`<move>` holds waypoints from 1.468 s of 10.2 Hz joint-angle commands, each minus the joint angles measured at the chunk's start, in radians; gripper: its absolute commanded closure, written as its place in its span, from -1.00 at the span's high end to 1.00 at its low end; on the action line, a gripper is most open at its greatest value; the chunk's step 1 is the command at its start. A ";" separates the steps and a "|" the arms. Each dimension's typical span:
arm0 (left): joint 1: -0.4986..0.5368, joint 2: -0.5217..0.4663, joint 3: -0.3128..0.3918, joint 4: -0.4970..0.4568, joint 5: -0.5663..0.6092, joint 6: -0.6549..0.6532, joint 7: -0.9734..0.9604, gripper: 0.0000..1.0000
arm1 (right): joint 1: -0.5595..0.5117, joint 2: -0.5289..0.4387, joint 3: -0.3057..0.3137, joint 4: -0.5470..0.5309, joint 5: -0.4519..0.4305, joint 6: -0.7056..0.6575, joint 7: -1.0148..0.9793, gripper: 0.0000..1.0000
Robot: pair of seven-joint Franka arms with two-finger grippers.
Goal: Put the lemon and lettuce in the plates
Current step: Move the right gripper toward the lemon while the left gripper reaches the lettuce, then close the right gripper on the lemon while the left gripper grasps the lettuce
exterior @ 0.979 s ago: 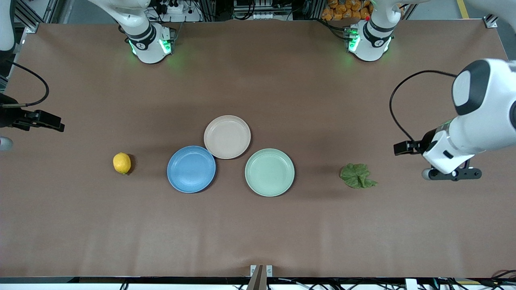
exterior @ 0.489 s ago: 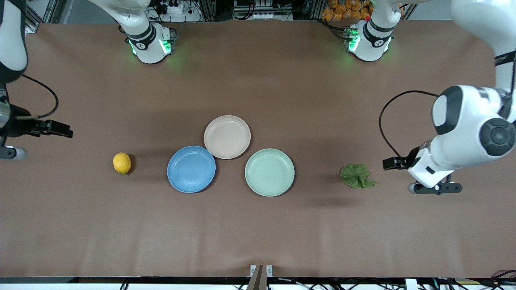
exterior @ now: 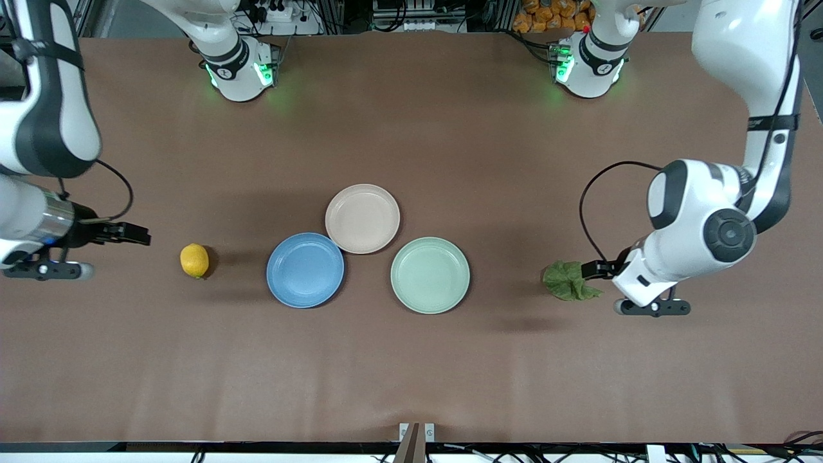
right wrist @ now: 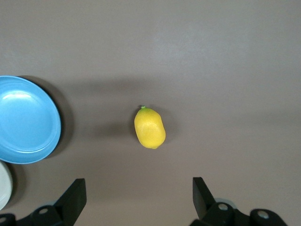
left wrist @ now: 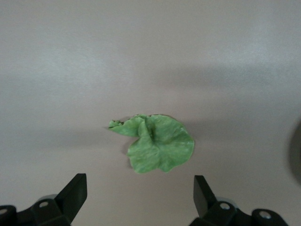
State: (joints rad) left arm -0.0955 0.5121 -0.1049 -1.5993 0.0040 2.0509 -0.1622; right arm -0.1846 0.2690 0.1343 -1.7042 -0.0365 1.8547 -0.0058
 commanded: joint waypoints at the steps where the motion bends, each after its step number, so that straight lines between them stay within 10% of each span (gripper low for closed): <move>1: -0.024 0.045 0.001 0.004 -0.016 0.034 -0.026 1.00 | -0.009 0.007 0.008 -0.060 0.013 0.064 0.006 1.00; 15: -0.030 0.146 0.001 -0.137 -0.004 0.300 -0.013 1.00 | -0.042 0.151 0.007 -0.339 0.012 0.603 -0.063 1.00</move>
State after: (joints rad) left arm -0.1193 0.6693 -0.1063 -1.6886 0.0038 2.2914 -0.1731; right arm -0.1993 0.4121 0.1285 -2.0221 -0.0364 2.4177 -0.0337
